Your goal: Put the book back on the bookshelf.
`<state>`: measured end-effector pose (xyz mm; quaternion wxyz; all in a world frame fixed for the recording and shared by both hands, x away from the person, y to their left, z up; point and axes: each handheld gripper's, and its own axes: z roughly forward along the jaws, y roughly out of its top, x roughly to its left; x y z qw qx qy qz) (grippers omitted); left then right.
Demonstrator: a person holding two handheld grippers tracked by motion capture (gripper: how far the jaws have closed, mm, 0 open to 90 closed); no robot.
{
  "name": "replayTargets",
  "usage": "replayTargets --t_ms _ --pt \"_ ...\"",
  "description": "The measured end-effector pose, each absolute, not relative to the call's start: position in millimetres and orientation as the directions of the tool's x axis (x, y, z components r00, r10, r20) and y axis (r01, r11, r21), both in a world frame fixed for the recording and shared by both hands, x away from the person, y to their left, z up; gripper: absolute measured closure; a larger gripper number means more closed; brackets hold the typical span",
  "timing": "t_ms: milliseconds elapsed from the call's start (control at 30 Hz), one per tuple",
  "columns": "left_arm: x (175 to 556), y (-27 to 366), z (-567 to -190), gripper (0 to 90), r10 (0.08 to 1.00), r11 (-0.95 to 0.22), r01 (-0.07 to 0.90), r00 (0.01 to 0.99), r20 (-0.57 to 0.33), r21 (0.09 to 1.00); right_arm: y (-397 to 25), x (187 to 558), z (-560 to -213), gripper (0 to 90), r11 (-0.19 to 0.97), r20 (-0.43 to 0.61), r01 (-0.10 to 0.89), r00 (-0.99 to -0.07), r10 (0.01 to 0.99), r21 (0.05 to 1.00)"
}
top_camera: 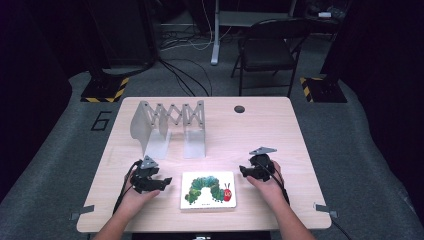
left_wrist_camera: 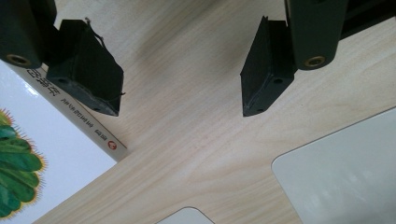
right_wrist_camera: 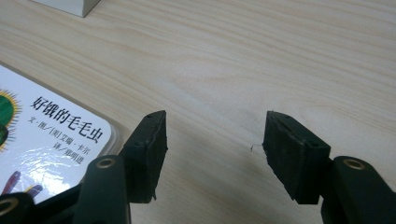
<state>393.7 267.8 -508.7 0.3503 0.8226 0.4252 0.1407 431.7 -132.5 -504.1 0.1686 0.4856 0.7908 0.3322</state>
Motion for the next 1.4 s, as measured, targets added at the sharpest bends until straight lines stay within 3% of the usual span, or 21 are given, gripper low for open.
replayTargets --t_ms 500,800,1400 --pt "388 261 -500 37.4 0.77 -0.405 0.584 0.632 -0.081 0.704 -127 427 -498 50.5 0.326 0.105 0.67 -0.518 0.849 0.667" --pt "385 259 -494 47.2 0.757 -0.403 0.574 0.647 -0.093 0.713 -126 427 -494 51.0 0.356 0.089 0.644 -0.552 0.829 0.677" --pt "373 240 -476 51.6 0.734 -0.429 0.565 0.672 -0.092 0.705 -119 421 -485 51.0 0.334 0.117 0.654 -0.545 0.83 0.679"
